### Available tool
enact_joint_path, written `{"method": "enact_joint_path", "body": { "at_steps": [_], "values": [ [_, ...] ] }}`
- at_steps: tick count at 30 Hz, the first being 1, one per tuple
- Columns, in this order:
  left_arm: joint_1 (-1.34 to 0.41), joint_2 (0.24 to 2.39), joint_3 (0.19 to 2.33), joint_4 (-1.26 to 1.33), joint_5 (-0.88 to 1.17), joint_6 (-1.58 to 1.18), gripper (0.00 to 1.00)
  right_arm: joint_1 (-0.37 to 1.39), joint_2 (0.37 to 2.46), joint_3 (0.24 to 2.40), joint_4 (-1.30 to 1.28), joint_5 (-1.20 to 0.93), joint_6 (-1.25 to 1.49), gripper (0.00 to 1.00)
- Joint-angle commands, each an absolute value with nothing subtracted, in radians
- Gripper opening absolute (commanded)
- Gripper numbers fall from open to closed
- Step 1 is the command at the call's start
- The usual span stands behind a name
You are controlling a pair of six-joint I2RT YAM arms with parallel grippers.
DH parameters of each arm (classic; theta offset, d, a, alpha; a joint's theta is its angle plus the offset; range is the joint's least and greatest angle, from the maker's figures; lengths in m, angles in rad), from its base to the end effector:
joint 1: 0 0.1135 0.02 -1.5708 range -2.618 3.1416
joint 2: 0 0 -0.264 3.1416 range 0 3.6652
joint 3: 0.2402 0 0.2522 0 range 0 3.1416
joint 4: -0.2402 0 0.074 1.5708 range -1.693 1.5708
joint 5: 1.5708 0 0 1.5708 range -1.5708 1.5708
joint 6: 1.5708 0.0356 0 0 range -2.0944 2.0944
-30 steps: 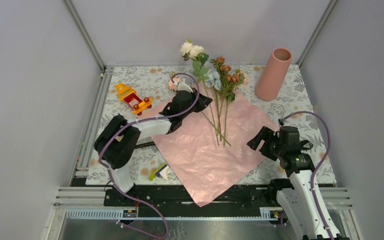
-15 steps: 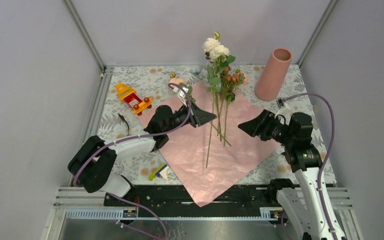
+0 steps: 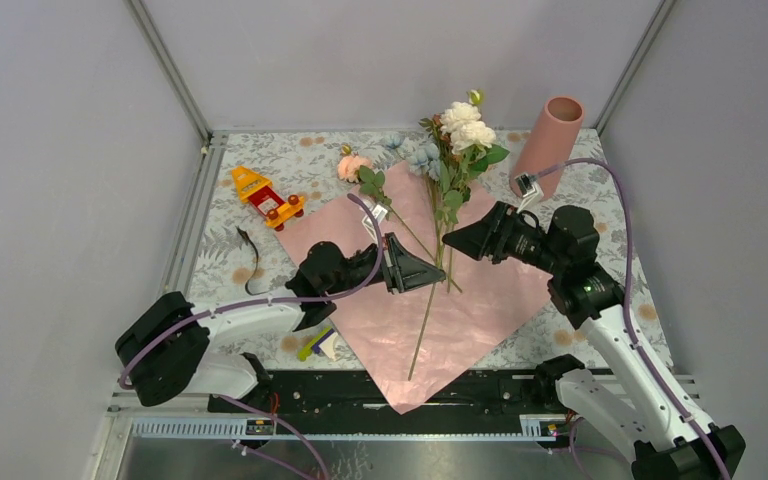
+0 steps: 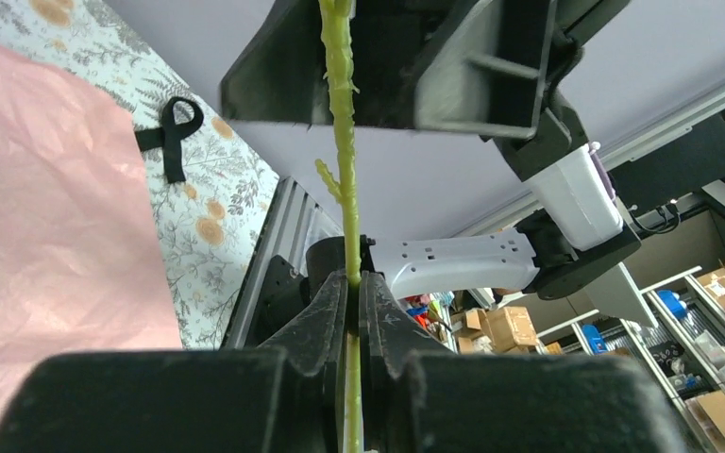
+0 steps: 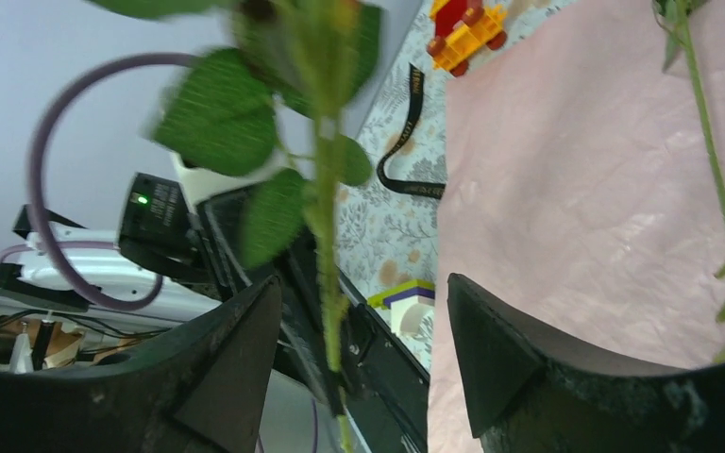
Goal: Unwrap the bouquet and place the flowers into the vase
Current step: Pick up the fake flower from the wrapping paper.
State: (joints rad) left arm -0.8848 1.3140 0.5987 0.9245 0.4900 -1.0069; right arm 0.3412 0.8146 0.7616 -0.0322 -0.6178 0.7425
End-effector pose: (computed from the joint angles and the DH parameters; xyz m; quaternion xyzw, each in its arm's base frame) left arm 0.1646 -0.2275 0.2754 0.1509 0.6210 -0.7007 0.3172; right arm 0.1715 0.0828 0.3437 -0.0616 0.7286 0.5242 0.4366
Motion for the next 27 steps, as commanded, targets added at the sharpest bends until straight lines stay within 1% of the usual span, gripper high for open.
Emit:
{"method": "enact_joint_path", "body": {
  "at_steps": [1,6,12,19,20,24,25,27],
  "values": [
    [-0.905,1.283,0.580,0.956,0.415,-1.041,0.00,0.363,0.808,0.792,0.118,-0.600,0.802,0.71],
    [-0.938,1.267,0.610,0.907,0.392,-1.009,0.00,0.367,0.810,0.787,0.116,-0.581,0.802,0.68],
    [-0.963,1.272,0.630,0.901,0.397,-0.991,0.00,0.370,0.834,0.787,0.116,-0.575,0.803,0.59],
    [-0.969,1.272,0.637,0.883,0.386,-0.985,0.00,0.370,0.825,0.780,0.107,-0.574,0.801,0.36],
    [-0.968,1.273,0.639,0.883,0.383,-0.987,0.00,0.370,0.823,0.778,0.107,-0.574,0.802,0.34],
    [-0.968,1.273,0.649,0.865,0.379,-0.989,0.00,0.370,0.818,0.771,0.102,-0.575,0.798,0.32],
    [-0.968,1.274,0.655,0.858,0.380,-0.987,0.00,0.370,0.818,0.769,0.100,-0.574,0.793,0.29],
    [-0.968,1.276,0.666,0.853,0.384,-0.984,0.00,0.370,0.816,0.766,0.095,-0.570,0.787,0.20]
  ]
}}
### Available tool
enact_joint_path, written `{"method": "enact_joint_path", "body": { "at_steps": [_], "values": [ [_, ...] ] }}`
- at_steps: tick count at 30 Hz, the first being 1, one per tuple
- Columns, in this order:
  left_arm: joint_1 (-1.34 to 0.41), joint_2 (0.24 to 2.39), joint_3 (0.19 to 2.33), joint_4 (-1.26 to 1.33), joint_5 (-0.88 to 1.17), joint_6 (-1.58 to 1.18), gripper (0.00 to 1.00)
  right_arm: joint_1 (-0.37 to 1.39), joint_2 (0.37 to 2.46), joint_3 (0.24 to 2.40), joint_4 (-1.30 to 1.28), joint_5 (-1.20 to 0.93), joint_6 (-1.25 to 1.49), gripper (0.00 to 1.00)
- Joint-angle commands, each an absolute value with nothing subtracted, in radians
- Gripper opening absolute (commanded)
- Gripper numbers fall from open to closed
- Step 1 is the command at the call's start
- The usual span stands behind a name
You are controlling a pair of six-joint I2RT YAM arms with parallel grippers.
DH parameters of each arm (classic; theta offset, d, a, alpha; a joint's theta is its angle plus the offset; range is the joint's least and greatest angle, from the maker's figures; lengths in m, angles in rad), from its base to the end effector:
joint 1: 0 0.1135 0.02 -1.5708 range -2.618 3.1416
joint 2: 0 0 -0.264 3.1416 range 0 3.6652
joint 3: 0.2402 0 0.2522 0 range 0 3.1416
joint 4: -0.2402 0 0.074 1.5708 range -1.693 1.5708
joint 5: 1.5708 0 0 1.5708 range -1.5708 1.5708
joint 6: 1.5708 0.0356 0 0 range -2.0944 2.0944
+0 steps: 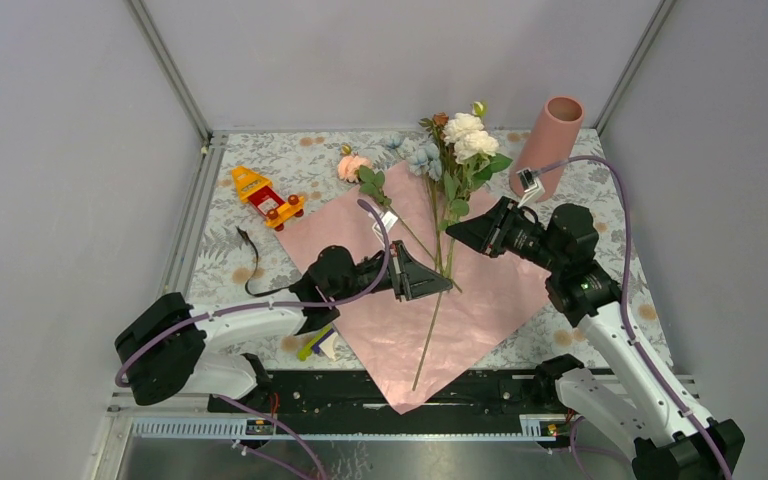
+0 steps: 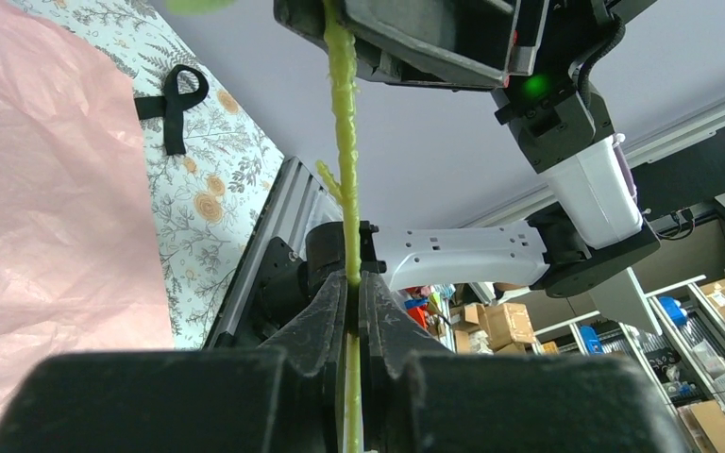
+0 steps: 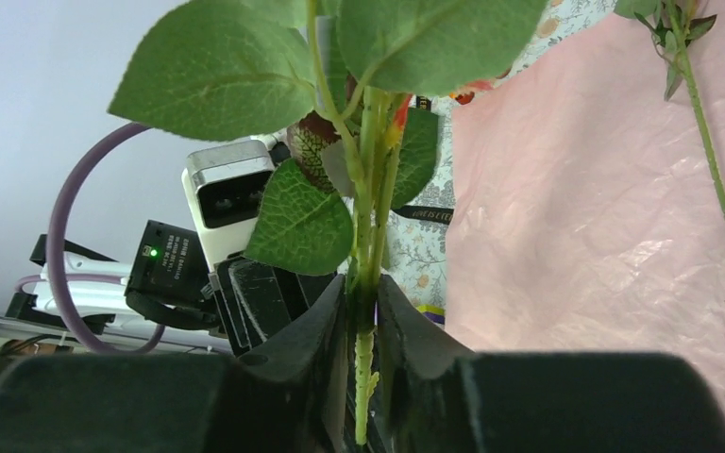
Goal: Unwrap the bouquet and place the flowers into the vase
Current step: Pick up the fake flower from the wrapping paper, then insert the fake flower into the vase.
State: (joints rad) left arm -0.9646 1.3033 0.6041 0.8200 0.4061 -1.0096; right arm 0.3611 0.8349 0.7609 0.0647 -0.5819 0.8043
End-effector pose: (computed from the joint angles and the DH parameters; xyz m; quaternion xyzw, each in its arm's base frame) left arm 0.1492 -0.2400 0.2692 0.1363 0.6527 -0.6854 0.2924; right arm 0.1757 0.0873 0.3499 -0.0474 0.7083 0.5412 0.4508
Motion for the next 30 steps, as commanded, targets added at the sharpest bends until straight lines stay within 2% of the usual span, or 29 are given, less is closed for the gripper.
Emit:
{"method": "enact_joint_path", "body": {
  "at_steps": [1,3,4,5,8,9,11,13,16,20,24,30],
  "values": [
    [-0.968,1.276,0.668,0.852,0.386,-0.984,0.00,0.370,0.816,0.765,0.093,-0.567,0.782,0.15],
    [-0.968,1.271,0.670,0.836,0.383,-0.978,0.00,0.369,0.811,0.769,0.089,-0.559,0.771,0.08],
    [-0.968,1.262,0.672,0.806,0.369,-0.971,0.04,0.370,0.805,0.773,0.083,-0.553,0.760,0.04],
    [-0.968,1.252,0.678,0.767,0.354,-0.957,0.14,0.370,0.797,0.783,0.073,-0.542,0.742,0.00],
    [-0.967,1.200,0.696,0.614,0.296,-0.890,0.52,0.374,0.756,0.832,-0.010,-0.482,0.634,0.00],
    [-0.963,1.174,0.700,0.566,0.264,-0.854,0.61,0.375,0.738,0.851,-0.067,-0.447,0.586,0.00],
    [-0.954,1.117,0.701,0.474,0.217,-0.792,0.75,0.376,0.714,0.896,-0.140,-0.369,0.502,0.00],
    [-0.939,1.056,0.707,0.364,0.160,-0.711,0.85,0.375,0.708,0.951,-0.195,-0.278,0.425,0.00],
    [-0.880,0.974,0.739,0.138,0.100,-0.616,0.93,0.374,0.742,1.032,-0.248,-0.115,0.304,0.00],
    [-0.736,0.897,0.770,-0.073,0.127,-0.537,0.95,0.366,0.900,1.186,-0.290,0.143,0.158,0.00],
    [-0.613,0.820,0.805,-0.242,0.145,-0.454,0.99,0.307,1.053,1.354,-0.230,0.189,0.062,0.00],
    [-0.481,0.804,0.893,-0.445,0.089,-0.315,0.99,0.191,1.227,1.569,-0.070,0.206,0.005,0.00]
  ]
}}
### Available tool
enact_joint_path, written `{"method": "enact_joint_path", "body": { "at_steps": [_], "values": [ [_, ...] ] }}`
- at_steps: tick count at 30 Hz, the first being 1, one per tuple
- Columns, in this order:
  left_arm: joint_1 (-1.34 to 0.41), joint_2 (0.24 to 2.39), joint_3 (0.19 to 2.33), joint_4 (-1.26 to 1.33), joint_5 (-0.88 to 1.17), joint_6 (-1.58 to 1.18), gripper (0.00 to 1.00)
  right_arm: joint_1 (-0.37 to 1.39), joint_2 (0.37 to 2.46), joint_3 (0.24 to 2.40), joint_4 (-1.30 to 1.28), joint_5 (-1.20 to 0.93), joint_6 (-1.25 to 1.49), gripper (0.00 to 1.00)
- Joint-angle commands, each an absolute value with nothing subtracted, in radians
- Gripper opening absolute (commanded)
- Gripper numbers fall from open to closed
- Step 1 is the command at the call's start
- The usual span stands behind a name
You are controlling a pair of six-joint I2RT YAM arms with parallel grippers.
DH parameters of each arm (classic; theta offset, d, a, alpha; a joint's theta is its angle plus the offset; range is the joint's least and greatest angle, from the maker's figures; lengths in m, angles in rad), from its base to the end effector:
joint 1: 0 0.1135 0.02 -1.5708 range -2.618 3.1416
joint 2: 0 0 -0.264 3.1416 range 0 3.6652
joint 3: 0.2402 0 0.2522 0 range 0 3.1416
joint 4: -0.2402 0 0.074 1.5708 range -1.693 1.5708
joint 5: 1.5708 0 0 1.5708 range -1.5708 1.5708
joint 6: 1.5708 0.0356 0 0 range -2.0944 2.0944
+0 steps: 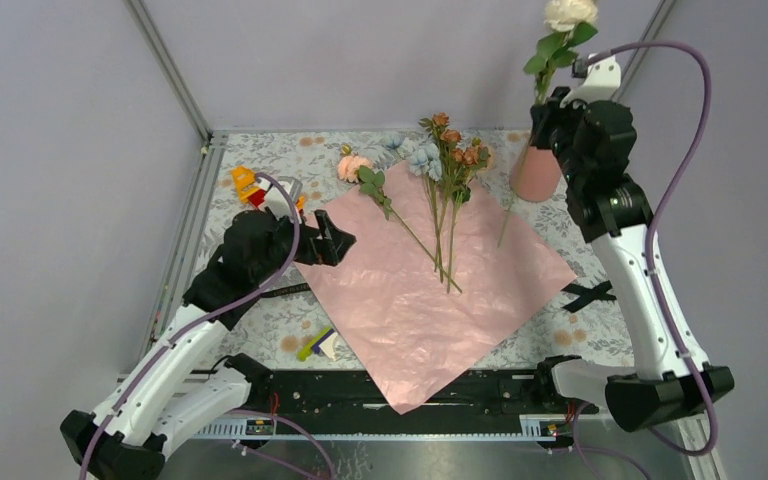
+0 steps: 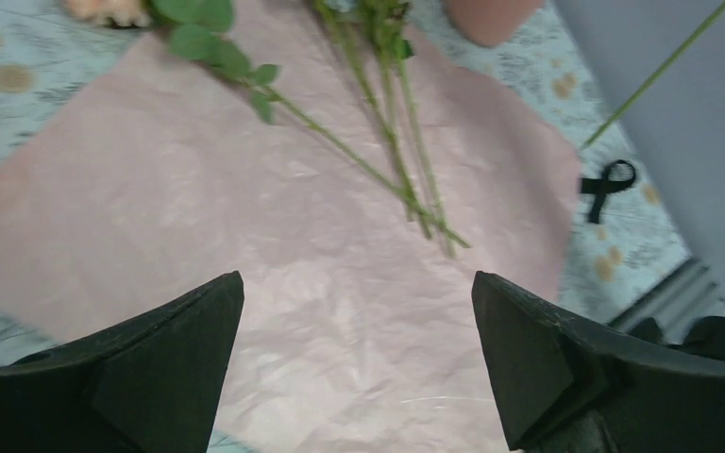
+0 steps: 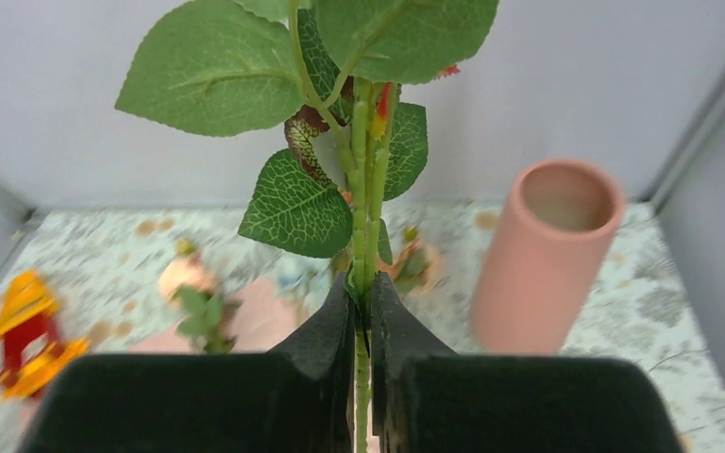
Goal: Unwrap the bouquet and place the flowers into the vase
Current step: Insert the fake flower into the vase.
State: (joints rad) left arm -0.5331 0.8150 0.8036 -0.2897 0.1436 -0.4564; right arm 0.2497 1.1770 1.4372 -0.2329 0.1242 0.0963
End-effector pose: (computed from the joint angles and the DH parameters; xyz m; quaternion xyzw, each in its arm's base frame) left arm 0.1601 -0.1004 0.3304 0.0733 0.8009 -0.3317 0.4932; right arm 0.2426 0.0573 0.4813 -0.0090 0.6974 0.0805 0.7121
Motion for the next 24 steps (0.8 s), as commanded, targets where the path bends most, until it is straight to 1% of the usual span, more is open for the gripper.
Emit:
{"method": "enact_joint_path", "body": {
  "at_steps": [1,6,10,12,17,24],
  "values": [
    [-0.468,0.807,0.905,-0.462,0.079,-0.290,0.99,0.173,1.249,1.588,-0.032,0.208,-0.018,0.00],
    [-0.384,0.835,0.900,-0.447,0.091,-0.216,0.99,0.106,1.337,1.649,0.165,0.246,-0.080,0.00],
    [-0.276,0.874,0.890,-0.436,0.163,-0.237,0.99,0.058,1.410,1.730,0.269,0.279,-0.109,0.00],
    [-0.255,0.870,0.886,-0.439,0.133,-0.233,0.99,0.037,1.447,1.774,0.310,0.285,-0.106,0.00],
    [-0.231,0.856,0.869,-0.440,0.116,-0.223,0.99,0.007,1.559,1.893,0.344,0.272,-0.100,0.00],
    [-0.213,0.873,0.868,-0.439,0.126,-0.219,0.99,-0.043,1.679,2.072,0.310,0.253,-0.079,0.00]
  ]
}}
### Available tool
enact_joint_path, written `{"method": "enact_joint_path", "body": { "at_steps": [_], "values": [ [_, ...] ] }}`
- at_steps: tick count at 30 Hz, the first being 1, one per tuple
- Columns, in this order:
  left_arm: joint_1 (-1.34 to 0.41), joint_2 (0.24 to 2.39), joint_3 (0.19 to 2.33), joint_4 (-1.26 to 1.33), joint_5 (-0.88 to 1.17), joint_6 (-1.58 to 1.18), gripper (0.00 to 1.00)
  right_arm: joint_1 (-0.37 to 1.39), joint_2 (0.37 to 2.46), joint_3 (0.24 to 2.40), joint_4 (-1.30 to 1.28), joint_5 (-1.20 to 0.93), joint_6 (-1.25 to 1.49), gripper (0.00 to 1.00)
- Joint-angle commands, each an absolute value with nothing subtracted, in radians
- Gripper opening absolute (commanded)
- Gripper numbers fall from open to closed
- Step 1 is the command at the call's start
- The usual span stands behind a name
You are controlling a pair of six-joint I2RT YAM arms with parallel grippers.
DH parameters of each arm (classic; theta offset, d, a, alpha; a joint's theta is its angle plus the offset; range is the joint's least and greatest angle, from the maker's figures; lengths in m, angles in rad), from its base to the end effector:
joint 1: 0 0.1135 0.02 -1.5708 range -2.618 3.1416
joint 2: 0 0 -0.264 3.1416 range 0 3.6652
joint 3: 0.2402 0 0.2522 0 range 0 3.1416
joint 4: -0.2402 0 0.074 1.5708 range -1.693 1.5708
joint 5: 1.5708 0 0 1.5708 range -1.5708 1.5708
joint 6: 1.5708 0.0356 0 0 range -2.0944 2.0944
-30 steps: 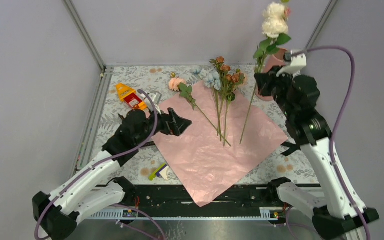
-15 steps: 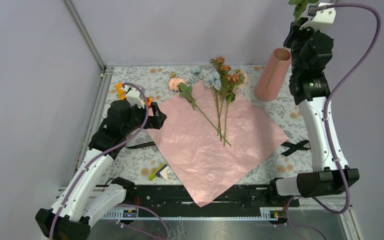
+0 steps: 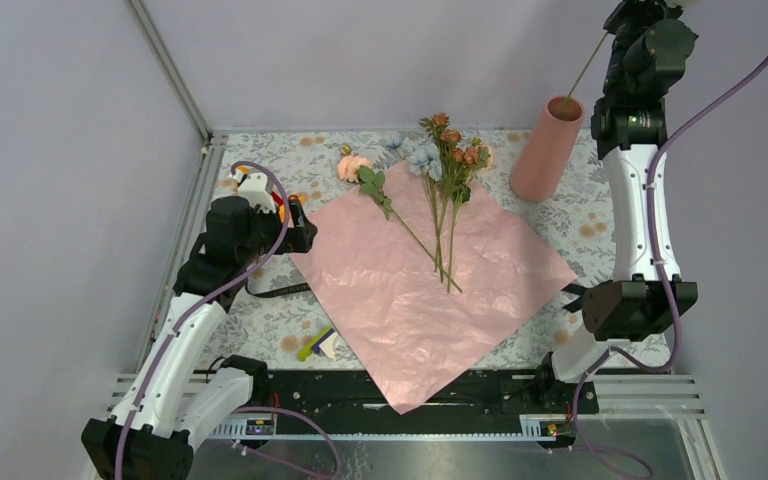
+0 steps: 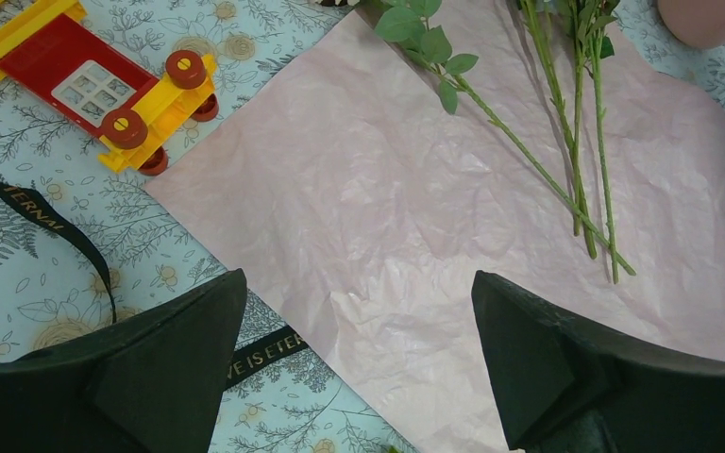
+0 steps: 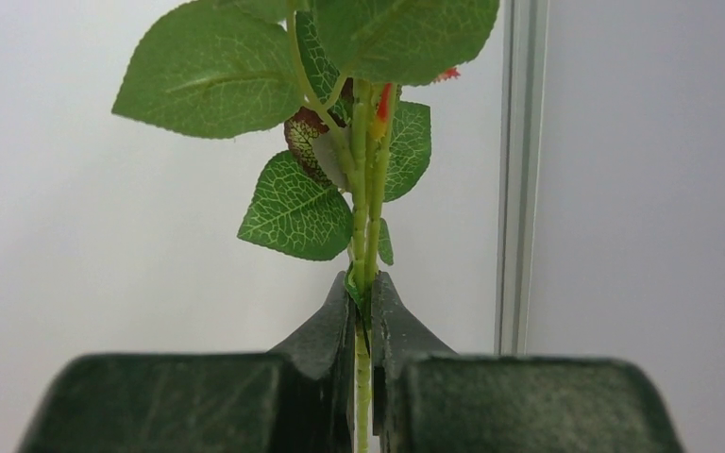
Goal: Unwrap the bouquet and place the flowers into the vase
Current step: Insert the fake flower into the vase.
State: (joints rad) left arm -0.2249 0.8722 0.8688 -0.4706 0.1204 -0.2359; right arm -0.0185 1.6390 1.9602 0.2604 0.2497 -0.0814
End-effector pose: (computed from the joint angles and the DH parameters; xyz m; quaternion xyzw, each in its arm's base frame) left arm 0.1869 -0.0471 0.3249 0.0267 0.8520 -0.1688 0.4949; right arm 0.3419 -0.0151 0.5708 0.0947 0.4742 -0.1026 0.8693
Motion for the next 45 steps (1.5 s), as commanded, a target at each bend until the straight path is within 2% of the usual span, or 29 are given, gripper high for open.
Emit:
{"method": "enact_joint_path", "body": {
  "at_steps": [1,5,16,29,41,45],
  "values": [
    [-0.212,0.874,0.867,-0.439,0.130,-0.219,0.99,-0.045,1.691,2.091,0.297,0.250,-0.076,0.00],
    [-0.207,0.875,0.868,-0.439,0.135,-0.218,0.99,-0.050,1.701,2.037,0.306,0.244,-0.081,0.00],
    [-0.201,0.886,0.865,-0.436,0.159,-0.217,0.99,-0.058,1.639,1.611,0.445,0.208,-0.079,0.00],
    [-0.199,0.900,0.865,-0.436,0.172,-0.219,0.99,-0.060,1.712,1.493,0.448,0.212,-0.065,0.01],
    [-0.194,0.907,0.865,-0.434,0.181,-0.221,0.99,-0.060,1.742,1.459,0.444,0.204,-0.048,0.10],
    [-0.193,0.908,0.865,-0.434,0.183,-0.221,0.99,-0.060,1.747,1.449,0.443,0.210,-0.048,0.18]
  ]
}}
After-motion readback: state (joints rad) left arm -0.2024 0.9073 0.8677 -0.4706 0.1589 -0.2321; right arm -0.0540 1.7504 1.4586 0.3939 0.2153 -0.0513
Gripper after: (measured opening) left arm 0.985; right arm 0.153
